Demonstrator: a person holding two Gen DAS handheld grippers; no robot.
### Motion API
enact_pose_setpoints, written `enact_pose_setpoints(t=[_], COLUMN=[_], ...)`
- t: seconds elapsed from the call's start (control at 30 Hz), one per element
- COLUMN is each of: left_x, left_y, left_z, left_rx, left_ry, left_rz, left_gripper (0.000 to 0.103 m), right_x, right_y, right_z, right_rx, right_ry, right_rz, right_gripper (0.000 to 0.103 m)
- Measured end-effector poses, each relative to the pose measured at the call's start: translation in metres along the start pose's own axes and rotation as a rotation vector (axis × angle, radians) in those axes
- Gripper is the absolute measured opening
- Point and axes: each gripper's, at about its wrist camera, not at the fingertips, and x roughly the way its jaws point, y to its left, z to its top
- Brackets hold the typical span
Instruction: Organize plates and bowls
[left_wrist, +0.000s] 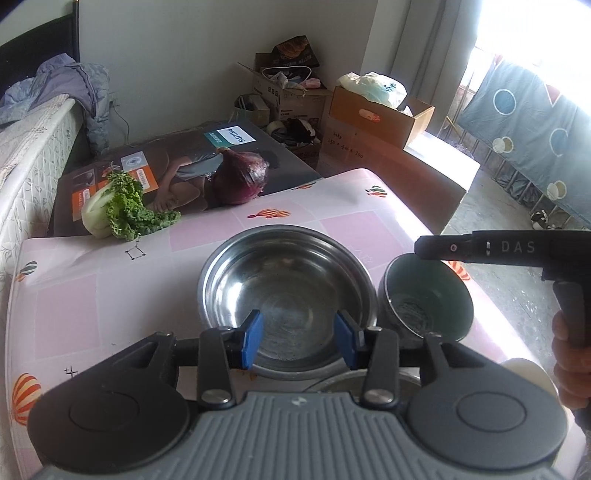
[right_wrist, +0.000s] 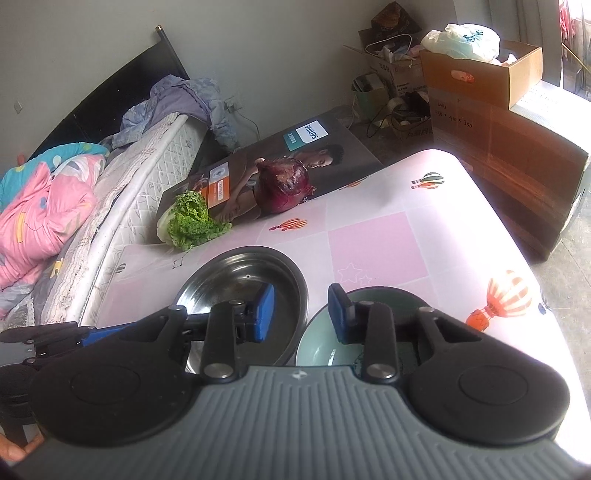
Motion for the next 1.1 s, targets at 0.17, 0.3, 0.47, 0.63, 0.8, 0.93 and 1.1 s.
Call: enact_pose_setpoints(t=[0.17, 0.3, 0.47, 0.63, 0.8, 0.93, 1.1], left_x=[0.005, 0.017, 0.038, 0.06, 0.074, 0.078, 0.081], left_y=[-0.026, -0.05, -0.068, -0.075, -0.079, -0.078, -0.081], left_z=[-0.001, -0.001, 0.001, 0.005, 0.005, 0.005, 0.005], left_rx=[-0.023, -0.015, -0.05, -0.09, -0.097, -0.109, -0.106], left_ry=[0.053, 0.075, 0.097, 0.123, 0.144, 0.154, 0.153], left_rz=[-0.111, -0.138, -0.146, -0.144, -0.103, -0.091, -0.069], left_gripper=[0.044, 0.044, 0.044, 0.041, 0.039, 0.035, 0.035], right_x=[-0.027, -0.042, -0.041, -0.027, -0.006, 0.007, 0.019], right_y=[-0.023, -0.048, -0.076, -0.097, -0.106, -0.11, -0.108], right_z=[-0.008, -0.016, -0.02, -0.023, -0.026, -0.028, -0.031], right_rx=[0.018, 0.043, 0.089, 0.124, 0.146, 0.158, 0.141], right_ry=[-0.005, -0.007, 0.007, 0.02, 0.049, 0.061, 0.082], right_rz=[-0.022, -0.048, -0.053, -0.043, -0.026, -0.007, 0.006], right_gripper=[0.032, 0.032, 0.032, 0.032, 0.032, 0.029, 0.015])
